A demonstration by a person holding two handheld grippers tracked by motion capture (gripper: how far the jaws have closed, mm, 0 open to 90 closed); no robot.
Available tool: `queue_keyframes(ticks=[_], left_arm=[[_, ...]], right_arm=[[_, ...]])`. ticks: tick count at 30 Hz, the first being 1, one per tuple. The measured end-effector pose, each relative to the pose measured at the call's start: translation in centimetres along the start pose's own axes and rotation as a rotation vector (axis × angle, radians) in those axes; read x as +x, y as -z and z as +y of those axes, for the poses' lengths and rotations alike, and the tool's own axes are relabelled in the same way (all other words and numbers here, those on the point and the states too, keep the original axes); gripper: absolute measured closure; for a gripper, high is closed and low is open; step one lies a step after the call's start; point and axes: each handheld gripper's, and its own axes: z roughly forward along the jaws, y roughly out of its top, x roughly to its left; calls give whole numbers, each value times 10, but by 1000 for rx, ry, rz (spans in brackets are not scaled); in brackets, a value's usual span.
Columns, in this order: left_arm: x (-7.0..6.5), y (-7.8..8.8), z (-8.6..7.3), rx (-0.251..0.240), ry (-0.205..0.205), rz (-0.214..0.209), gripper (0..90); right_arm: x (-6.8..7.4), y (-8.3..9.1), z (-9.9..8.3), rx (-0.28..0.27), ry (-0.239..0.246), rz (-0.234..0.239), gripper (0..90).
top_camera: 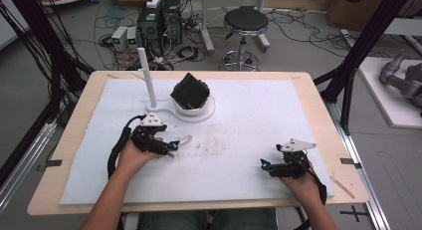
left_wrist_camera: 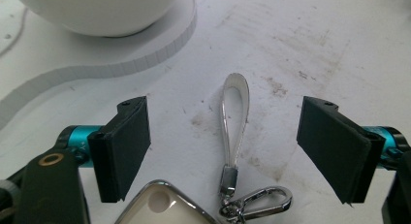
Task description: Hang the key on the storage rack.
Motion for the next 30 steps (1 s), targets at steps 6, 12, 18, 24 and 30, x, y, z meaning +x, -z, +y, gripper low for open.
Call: queue_keyframes(ticks=[6,12,18,24,30], left_arm=[[-1,-11,-2,56,-6,-16,199],[-2,-17,-6,123,-10,-9,222],[0,-20,-12,183,14,-14,322],[0,-17,-21,137,-22,36,537],[-10,-17,-20,141,-91,28,721]], right_arm=[[-1,0,0,0,1,0,165],[-1,0,0,1,5,3,165],[2,-2,2,4,7,8,165],[2,-3,3,2,9,10,165],[2,-5,4,7,13,12,165]])
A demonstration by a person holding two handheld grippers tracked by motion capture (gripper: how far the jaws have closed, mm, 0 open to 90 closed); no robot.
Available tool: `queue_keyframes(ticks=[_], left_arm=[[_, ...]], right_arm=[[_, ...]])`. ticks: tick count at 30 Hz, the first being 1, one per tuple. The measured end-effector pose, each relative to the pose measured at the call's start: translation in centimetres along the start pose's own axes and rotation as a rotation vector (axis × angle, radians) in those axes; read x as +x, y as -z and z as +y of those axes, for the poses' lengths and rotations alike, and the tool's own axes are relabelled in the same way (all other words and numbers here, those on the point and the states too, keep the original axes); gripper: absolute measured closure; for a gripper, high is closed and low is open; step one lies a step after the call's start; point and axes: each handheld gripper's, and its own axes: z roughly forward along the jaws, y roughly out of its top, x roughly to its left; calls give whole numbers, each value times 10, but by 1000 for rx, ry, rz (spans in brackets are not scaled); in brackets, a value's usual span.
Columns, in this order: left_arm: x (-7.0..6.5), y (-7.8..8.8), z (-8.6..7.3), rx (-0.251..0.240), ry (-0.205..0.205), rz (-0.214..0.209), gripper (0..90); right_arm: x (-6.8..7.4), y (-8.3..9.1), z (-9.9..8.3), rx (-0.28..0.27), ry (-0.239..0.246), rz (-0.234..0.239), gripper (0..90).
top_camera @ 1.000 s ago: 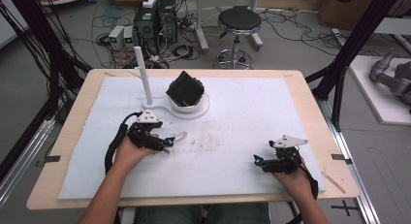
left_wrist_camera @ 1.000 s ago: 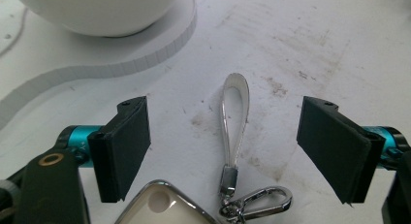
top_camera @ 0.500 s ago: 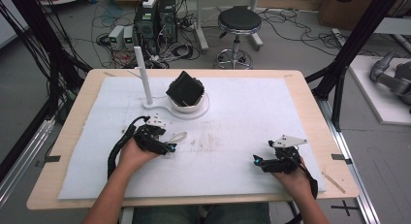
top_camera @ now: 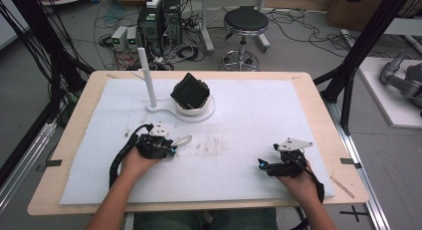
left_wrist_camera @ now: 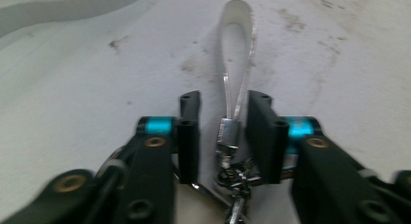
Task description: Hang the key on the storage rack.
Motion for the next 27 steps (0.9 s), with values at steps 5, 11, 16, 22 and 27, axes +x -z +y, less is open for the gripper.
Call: queue_keyframes(ticks=[5,11,16,22,27], left_arm=[[-1,0,2,12,-2,-11,812],[3,9,3,-23,23,4,814],[10,34,6,-180,86,17,814],[16,58,7,-327,143,38,814],[19,66,8,-371,160,68,814]], right_arm=[[0,0,0,0,1,0,165],[0,2,-1,0,-2,-1,165],[0,1,-1,4,-3,2,165],[1,0,0,1,3,1,165],[1,2,-1,0,-1,-4,165]])
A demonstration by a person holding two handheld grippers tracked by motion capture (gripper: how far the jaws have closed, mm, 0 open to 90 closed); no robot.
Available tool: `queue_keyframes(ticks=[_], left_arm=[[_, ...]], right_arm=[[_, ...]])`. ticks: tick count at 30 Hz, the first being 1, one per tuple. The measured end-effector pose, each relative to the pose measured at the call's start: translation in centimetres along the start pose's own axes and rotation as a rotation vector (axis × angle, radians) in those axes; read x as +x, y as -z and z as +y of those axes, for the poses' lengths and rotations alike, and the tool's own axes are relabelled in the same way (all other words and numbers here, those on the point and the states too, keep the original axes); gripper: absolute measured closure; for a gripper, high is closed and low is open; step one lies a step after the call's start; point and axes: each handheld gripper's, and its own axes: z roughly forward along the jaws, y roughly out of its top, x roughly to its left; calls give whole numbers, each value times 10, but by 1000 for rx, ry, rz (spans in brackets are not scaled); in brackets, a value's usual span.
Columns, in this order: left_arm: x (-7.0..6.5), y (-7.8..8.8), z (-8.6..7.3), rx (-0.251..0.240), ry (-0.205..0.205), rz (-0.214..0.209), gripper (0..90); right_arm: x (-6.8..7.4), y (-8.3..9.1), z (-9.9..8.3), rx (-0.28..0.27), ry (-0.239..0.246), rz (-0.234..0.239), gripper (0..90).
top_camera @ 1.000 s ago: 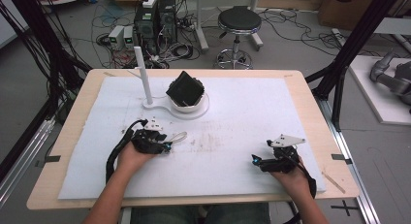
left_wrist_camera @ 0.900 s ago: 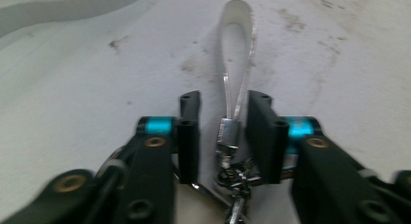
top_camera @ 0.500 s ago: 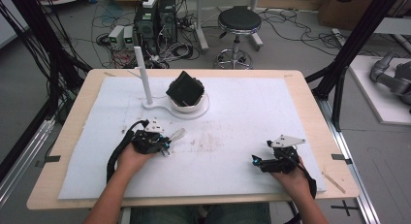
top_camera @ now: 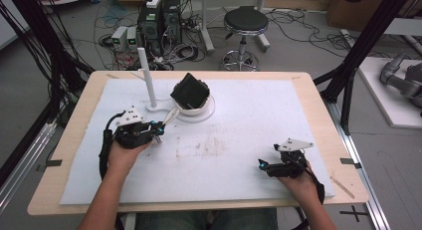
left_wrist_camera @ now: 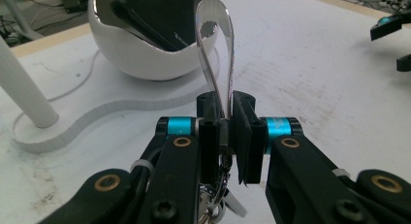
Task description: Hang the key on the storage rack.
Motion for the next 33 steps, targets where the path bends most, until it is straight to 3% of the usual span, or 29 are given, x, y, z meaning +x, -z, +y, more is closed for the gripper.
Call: queue_keyframes(ticks=[6,16,25,33], left_arm=[[2,7,7,-44,8,39,814],[4,21,33,-139,11,103,814],[10,31,59,-167,-11,148,814],[22,40,76,-173,-21,218,814]], right_arm=[[1,2,0,-6,-2,-5,165],[1,-2,2,-6,-6,7,165],[1,-2,2,-7,-5,8,165],[1,-2,2,-8,-4,12,165]])
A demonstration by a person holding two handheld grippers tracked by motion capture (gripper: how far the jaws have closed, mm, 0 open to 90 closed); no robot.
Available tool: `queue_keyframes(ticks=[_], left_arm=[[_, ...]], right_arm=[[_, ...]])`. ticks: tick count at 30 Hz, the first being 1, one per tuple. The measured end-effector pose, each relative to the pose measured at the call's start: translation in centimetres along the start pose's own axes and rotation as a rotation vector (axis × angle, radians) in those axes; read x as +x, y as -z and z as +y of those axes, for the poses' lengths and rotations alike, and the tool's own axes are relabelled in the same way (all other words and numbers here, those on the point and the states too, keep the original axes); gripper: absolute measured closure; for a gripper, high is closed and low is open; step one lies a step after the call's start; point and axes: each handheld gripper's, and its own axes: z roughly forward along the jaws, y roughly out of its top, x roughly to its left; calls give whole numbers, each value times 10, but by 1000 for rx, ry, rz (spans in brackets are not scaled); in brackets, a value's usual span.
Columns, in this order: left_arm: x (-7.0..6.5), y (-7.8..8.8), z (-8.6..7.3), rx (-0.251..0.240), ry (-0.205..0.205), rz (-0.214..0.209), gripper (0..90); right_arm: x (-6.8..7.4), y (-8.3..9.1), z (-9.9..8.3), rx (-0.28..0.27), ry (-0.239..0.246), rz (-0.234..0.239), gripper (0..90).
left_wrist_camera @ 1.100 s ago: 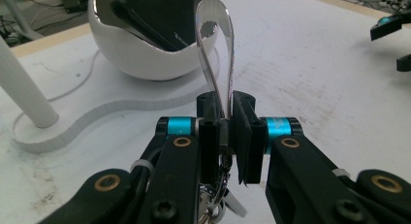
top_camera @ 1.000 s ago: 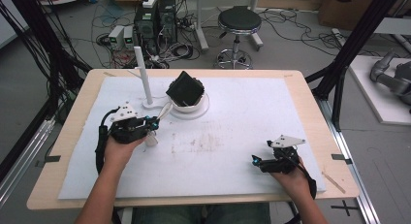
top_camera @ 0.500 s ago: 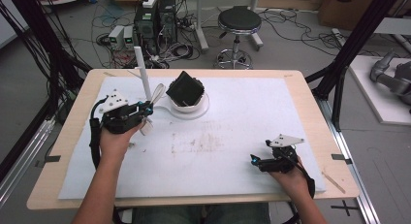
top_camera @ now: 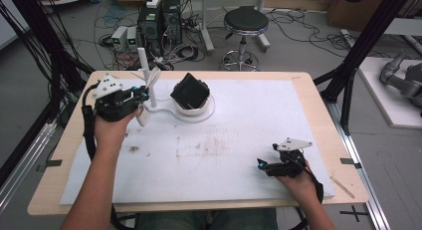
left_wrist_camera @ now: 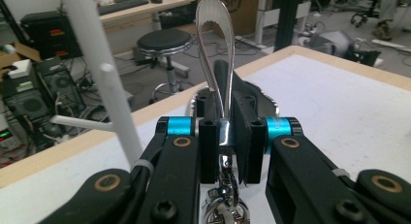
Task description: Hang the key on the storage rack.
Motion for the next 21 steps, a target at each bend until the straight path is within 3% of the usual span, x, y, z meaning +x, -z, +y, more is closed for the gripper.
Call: queue_keyframes(ticks=[12,21], left_arm=[[22,2,15,21,-10,90,814],[29,-7,13,58,-11,119,814]], right_arm=[[-1,0,-1,6,-3,1,165],[-3,0,-2,7,-11,-3,165]])
